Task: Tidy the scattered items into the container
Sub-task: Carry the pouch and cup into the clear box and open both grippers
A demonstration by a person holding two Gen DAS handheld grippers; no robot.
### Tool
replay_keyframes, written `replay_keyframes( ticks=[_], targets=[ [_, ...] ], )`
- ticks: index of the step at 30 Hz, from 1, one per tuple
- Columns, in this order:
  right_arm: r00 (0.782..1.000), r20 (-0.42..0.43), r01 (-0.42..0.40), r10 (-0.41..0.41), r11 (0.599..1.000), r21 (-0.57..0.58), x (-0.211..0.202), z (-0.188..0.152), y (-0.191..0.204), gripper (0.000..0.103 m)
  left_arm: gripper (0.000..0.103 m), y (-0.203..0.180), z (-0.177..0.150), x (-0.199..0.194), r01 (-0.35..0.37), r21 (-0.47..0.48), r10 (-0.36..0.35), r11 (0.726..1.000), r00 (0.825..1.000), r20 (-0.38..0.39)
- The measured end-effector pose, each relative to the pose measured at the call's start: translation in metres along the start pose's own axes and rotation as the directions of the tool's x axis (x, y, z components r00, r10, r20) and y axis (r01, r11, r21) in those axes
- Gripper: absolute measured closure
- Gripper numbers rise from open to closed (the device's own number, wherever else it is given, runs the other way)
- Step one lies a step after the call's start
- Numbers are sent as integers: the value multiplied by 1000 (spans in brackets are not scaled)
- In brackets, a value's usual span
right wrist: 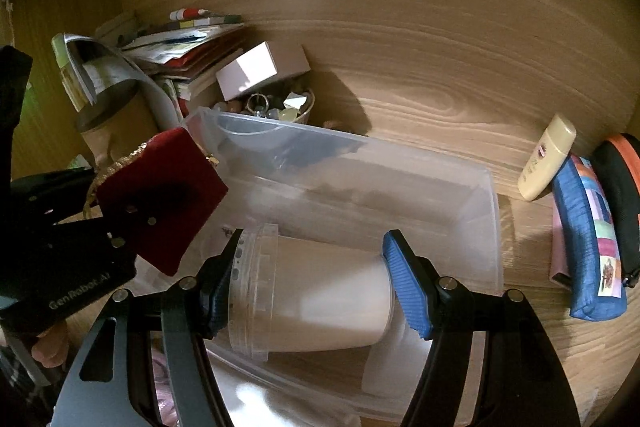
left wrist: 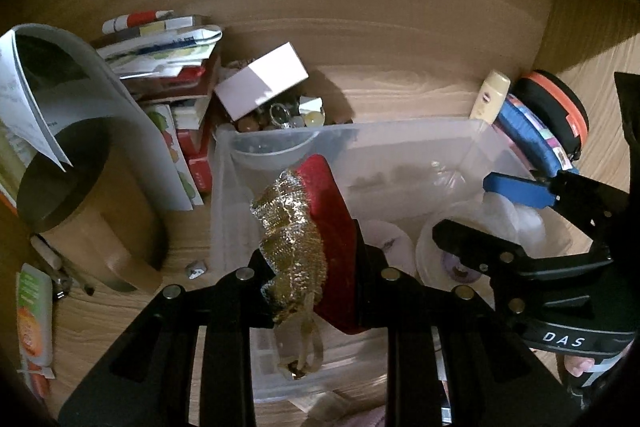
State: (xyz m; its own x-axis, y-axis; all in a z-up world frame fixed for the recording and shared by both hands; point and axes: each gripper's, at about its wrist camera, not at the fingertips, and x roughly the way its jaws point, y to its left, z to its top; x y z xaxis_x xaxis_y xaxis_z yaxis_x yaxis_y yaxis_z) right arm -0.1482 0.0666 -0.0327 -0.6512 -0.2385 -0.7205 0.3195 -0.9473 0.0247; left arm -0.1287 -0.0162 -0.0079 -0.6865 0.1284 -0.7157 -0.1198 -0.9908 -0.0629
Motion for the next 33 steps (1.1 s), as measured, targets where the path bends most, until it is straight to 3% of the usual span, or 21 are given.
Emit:
replay_keyframes(
  ticks=[9, 15, 22, 33],
  targets=[
    [1000, -23, 17, -18, 1000, -20, 5, 0, 3, 39, 79, 5, -3, 9, 6, -5, -6, 1000, 1000, -30],
    [999, -17, 26, -27, 999, -41, 6, 0, 6, 39, 66, 5, -7, 5, 4, 16, -4, 1000, 1000, -14],
    [998, -51, 27, -29, 999, -39, 11, -2, 4, 39, 58, 9, -7, 6, -16, 22, 16, 1000, 1000, -7],
    [996, -84, 0, -1, 1000, -16, 14, -3, 0, 37, 45, 10, -6, 4, 62, 37, -61, 997, 998, -26]
  ],
)
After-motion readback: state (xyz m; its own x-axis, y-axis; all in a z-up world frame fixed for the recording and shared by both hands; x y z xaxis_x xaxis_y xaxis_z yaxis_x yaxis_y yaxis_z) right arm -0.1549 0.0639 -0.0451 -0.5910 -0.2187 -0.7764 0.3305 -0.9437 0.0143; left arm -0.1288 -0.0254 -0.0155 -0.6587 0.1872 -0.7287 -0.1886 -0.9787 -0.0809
